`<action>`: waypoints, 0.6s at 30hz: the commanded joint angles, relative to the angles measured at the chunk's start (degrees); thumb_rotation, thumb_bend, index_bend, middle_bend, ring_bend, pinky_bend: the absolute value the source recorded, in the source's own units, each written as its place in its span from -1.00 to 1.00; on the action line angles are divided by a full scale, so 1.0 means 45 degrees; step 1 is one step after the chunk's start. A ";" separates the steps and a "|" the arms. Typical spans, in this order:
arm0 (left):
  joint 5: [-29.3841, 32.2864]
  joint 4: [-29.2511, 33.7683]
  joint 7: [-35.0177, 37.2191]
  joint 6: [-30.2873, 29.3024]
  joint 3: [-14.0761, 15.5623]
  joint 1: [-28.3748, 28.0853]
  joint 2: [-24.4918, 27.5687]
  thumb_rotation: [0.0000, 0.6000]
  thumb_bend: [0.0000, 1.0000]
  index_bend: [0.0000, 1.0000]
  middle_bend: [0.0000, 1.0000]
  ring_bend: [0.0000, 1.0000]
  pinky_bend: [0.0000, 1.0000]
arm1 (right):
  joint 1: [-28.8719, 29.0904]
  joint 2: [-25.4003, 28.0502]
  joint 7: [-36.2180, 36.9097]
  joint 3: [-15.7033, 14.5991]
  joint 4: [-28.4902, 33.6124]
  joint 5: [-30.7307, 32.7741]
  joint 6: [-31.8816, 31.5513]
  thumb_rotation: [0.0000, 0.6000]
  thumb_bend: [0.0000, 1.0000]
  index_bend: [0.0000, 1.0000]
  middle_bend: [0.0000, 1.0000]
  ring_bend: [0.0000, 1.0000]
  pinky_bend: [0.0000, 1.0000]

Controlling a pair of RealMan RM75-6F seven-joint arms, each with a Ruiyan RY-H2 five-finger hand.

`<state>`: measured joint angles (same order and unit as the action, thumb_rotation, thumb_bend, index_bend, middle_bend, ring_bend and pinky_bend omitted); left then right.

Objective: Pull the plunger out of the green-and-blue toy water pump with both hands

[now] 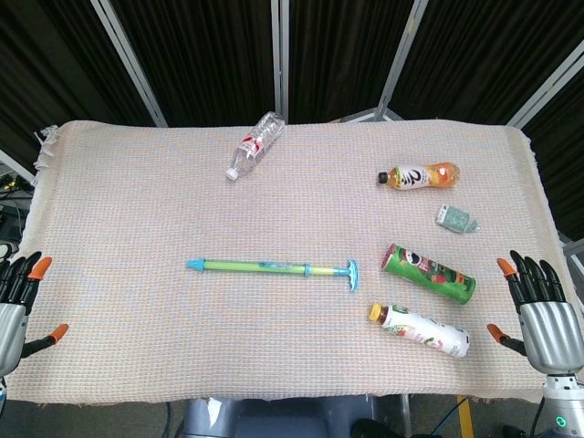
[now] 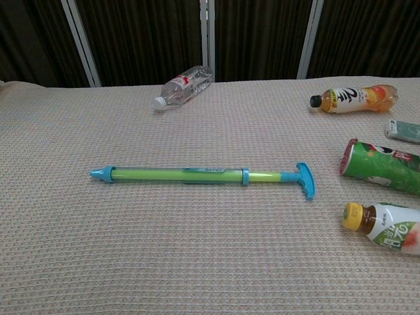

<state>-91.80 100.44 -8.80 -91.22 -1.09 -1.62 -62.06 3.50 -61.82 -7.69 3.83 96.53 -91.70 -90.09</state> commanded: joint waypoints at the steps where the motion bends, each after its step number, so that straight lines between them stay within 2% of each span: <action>1: 0.0022 0.0002 -0.0020 0.0014 -0.0006 -0.0002 -0.0010 1.00 -1.00 -1.00 -1.00 -1.00 -1.00 | 0.0005 -0.0002 -0.0017 -0.0005 0.0010 0.0000 0.0017 1.00 -1.00 -1.00 -1.00 -1.00 -1.00; 8: 0.0114 0.0027 -0.0048 0.0078 -0.0027 -0.0016 -0.0020 1.00 -1.00 -1.00 -1.00 -1.00 -1.00 | 0.0064 -0.0059 -0.0058 -0.0093 -0.0059 -0.0002 0.0238 1.00 -1.00 -1.00 -0.98 -1.00 -1.00; 9: 0.0123 0.0041 -0.0038 0.0104 -0.0033 -0.0032 -0.0020 1.00 -1.00 -1.00 -1.00 -1.00 -1.00 | 0.0103 -0.0089 -0.0079 -0.0130 -0.0100 0.0005 0.0360 1.00 -1.00 -1.00 -0.92 -0.97 -1.00; 10: 0.0140 0.0057 -0.0023 0.0137 -0.0043 -0.0051 -0.0015 1.00 -1.00 -1.00 -1.00 -1.00 -1.00 | 0.0152 -0.0128 -0.0103 -0.0161 -0.0142 0.0032 0.0505 1.00 -1.00 -1.00 -0.70 -0.78 -0.98; 11: 0.0161 0.0071 -0.0004 0.0163 -0.0055 -0.0068 -0.0011 1.00 -1.00 -1.00 -1.00 -1.00 -1.00 | 0.0213 -0.0193 -0.0132 -0.0162 -0.0198 0.0072 0.0636 1.00 -1.00 -1.00 -0.34 -0.42 -0.80; 12: 0.0194 0.0070 0.0006 0.0216 -0.0077 -0.0102 -0.0010 1.00 -1.00 -1.00 -1.00 -1.00 -1.00 | 0.0340 -0.0359 -0.0195 -0.0113 -0.0335 0.0093 0.0788 1.00 -1.00 -1.00 -0.07 -0.13 -0.57; 13: 0.0208 0.0049 -0.0018 0.0276 -0.0080 -0.0133 -0.0016 1.00 -1.00 -1.00 -1.00 -1.00 -1.00 | 0.0461 -0.0497 -0.0243 -0.0055 -0.0454 0.0065 0.0885 1.00 -1.00 -1.00 0.27 0.28 -0.12; 14: 0.0236 0.0015 -0.0060 0.0361 -0.0080 -0.0171 -0.0033 1.00 -1.00 -1.00 -1.00 -1.00 -1.00 | 0.0613 -0.0648 -0.0303 0.0013 -0.0586 0.0012 0.0998 1.00 -1.00 -1.00 0.51 0.54 0.35; 16: 0.0347 -0.0059 -0.0197 0.0615 -0.0086 -0.0283 -0.0116 1.00 -1.00 -1.00 -1.00 -1.00 -1.00 | 0.1113 -0.0944 -0.0267 0.0136 -0.0735 0.0018 0.1655 1.00 -1.00 -1.00 0.70 0.75 0.78; 18: 0.0458 -0.0115 -0.0313 0.0818 -0.0113 -0.0385 -0.0222 1.00 -1.00 -1.00 -1.00 -1.00 -1.00 | 0.1847 -0.1043 -0.0238 0.0282 -0.0639 0.0189 0.2823 1.00 -1.00 -0.99 0.80 0.85 0.95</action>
<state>-90.10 100.15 -9.83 -88.03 -1.51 -3.02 -62.73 8.10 -65.33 -8.77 4.15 93.82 -91.47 -82.74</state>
